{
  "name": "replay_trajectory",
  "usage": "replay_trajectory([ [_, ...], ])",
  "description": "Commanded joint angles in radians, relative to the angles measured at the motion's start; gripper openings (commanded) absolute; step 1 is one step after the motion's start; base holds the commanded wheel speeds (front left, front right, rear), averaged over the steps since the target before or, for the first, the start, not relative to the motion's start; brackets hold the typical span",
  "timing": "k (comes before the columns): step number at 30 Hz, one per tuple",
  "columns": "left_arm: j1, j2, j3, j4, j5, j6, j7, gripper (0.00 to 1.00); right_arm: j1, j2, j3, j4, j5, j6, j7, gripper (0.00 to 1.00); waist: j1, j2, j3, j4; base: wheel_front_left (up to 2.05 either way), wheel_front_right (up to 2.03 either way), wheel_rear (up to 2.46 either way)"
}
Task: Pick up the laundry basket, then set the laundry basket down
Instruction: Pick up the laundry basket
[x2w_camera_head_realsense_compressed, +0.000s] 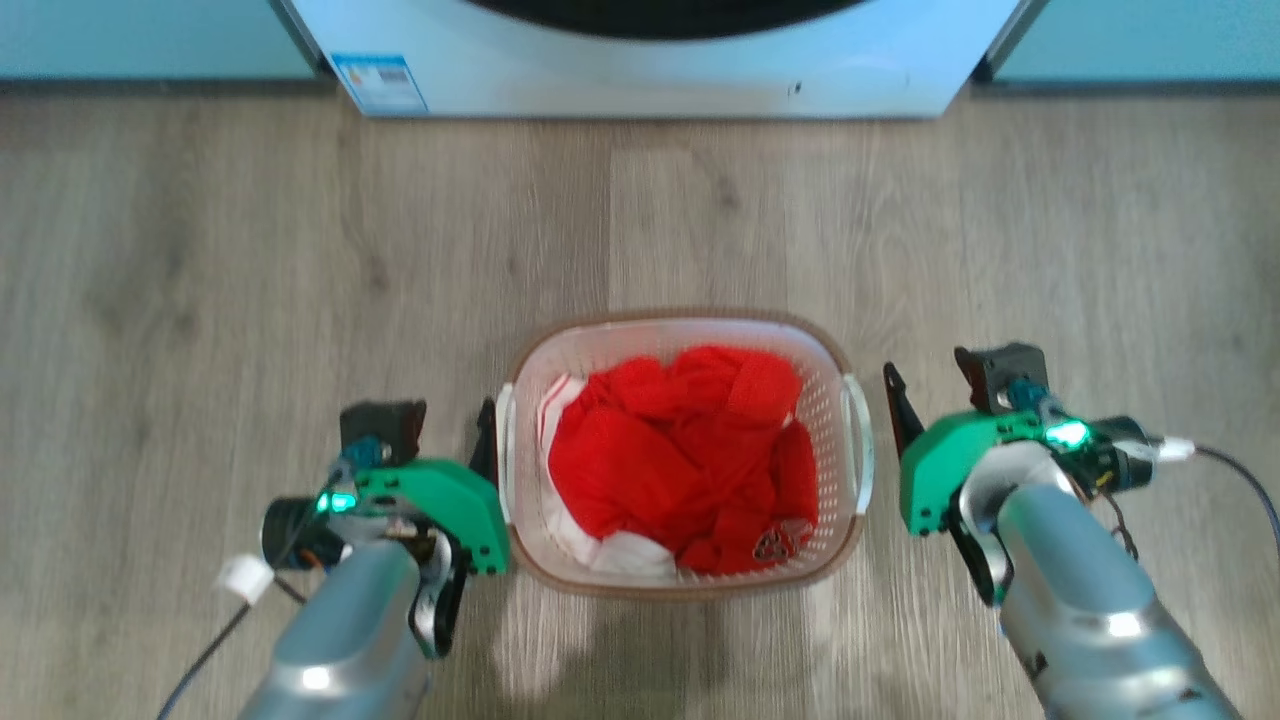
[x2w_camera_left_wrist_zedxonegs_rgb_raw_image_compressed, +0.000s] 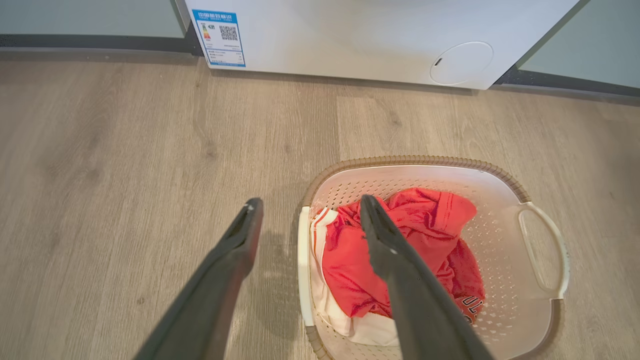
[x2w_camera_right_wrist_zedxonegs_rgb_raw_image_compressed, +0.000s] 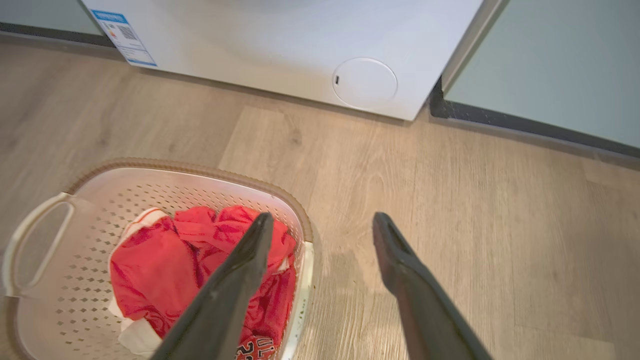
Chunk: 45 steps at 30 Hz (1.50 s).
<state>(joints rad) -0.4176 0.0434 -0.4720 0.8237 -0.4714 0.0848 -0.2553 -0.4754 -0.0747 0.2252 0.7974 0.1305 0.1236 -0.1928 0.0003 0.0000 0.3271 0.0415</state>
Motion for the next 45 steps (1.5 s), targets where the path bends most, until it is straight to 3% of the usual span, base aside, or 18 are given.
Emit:
replay_trajectory([
  [1,-0.052,0.007,0.018,0.012,-0.008,-0.009,-0.006,1.00,-0.042,0.002,0.039,0.014,0.020,0.007,0.014,1.00,-0.0003,0.0000,0.083,-0.005,0.00,0.00,0.00],
  [9,-0.177,0.007,-0.043,0.163,-0.051,-0.083,-0.006,1.00,-0.162,0.014,0.108,0.154,0.124,0.007,0.052,1.00,-0.0003,0.0000,0.221,-0.021,0.00,0.00,0.00],
  [12,-0.228,0.007,-0.088,0.237,-0.079,-0.120,-0.006,1.00,-0.202,0.016,0.183,0.206,0.171,0.007,0.078,1.00,-0.0003,0.0000,0.274,-0.027,0.00,0.00,0.00],
  [21,-0.329,0.007,-0.177,0.366,-0.168,-0.173,0.044,1.00,-0.290,0.020,0.252,0.310,0.255,0.007,0.118,1.00,-0.0003,0.0000,0.364,-0.035,0.00,0.00,0.00],
  [31,-0.398,0.007,-0.255,0.399,-0.222,-0.190,0.110,1.00,-0.346,0.023,0.289,0.361,0.333,0.007,0.155,1.00,-0.0003,0.0000,0.433,-0.035,0.00,0.00,0.00],
  [45,-0.502,0.007,-0.328,0.434,-0.268,-0.175,0.176,1.00,-0.429,0.024,0.367,0.378,0.428,0.007,0.174,1.00,-0.0003,0.0000,0.532,-0.035,0.00,0.00,0.00],
])
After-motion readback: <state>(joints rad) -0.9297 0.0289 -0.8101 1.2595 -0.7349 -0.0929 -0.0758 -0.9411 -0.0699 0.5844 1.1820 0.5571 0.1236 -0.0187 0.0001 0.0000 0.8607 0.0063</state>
